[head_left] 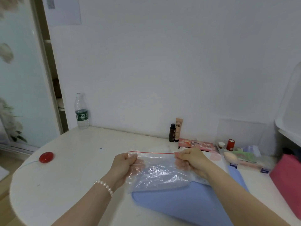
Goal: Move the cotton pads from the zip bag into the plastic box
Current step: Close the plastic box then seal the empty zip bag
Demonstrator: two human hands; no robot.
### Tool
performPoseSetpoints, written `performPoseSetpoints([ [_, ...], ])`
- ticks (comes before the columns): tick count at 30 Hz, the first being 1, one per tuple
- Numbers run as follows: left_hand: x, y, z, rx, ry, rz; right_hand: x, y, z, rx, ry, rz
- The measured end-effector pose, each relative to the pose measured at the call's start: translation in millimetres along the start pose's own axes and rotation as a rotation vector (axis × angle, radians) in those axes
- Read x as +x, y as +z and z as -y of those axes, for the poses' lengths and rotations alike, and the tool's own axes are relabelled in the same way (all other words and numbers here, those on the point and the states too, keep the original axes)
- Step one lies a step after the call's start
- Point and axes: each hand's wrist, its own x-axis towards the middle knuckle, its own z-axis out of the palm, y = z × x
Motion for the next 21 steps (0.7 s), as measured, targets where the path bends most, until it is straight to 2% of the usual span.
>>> performPoseSetpoints([
  [7, -22, -2, 13, 0.285, 0.201, -0.134, -16, 7, -3, -0.159, -0.071, 0.019],
  [12, -34, 4, 19, 0.290, 0.226, -0.130, -19, -3, -5, -0.262, -0.111, 0.031],
  [21, -30, 6, 17, 0.166, 0.279, -0.073, -21, -22, 16, -0.525, -0.062, 0.209],
])
